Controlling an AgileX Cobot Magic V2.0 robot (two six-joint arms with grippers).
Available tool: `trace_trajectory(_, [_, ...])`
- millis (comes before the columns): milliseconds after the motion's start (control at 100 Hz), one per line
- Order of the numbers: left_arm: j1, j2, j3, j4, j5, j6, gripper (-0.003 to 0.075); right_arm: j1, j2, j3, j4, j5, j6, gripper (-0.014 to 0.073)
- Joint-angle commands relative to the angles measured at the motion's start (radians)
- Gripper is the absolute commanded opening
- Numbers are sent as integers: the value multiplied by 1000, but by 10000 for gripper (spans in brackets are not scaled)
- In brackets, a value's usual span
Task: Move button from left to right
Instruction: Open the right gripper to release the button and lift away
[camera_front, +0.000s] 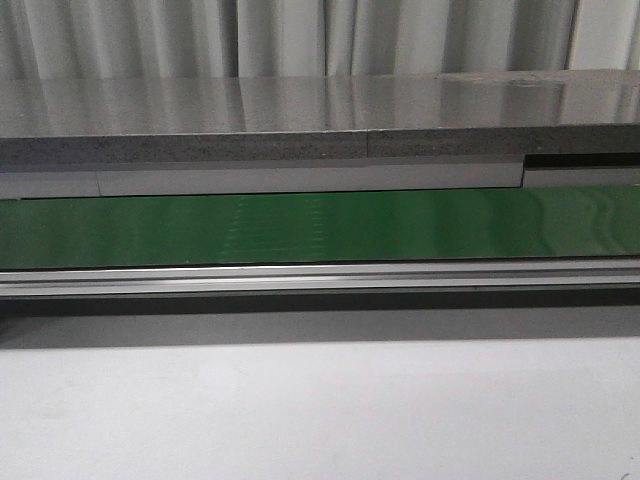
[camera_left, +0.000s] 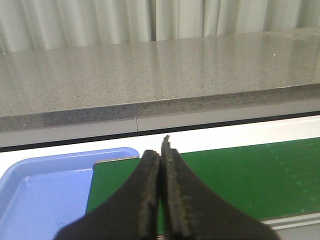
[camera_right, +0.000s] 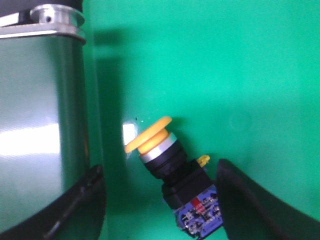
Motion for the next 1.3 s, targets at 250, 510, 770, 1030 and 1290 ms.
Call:
trace_trajectory(250, [-8,6,-29,-11,-77,-4,-20,-4,-141,-36,143,-29,-2,479])
trace_trajectory(510, [-8,6,-29,-11,-77,-4,-20,97,-250,-34,192,-37,-22,476])
trace_trajectory(770, [-8,6,-29,-11,-77,-4,-20,217,-410,50,192,-111,-23,476])
trace_trajectory(1030, [-8,6,-29,-11,-77,-4,-20,245,-636,253,192,-217,-23,476])
trace_trajectory(1290, [-8,6,-29,-11,-77,-4,-20,245,-900,459,192,-238,-23,476])
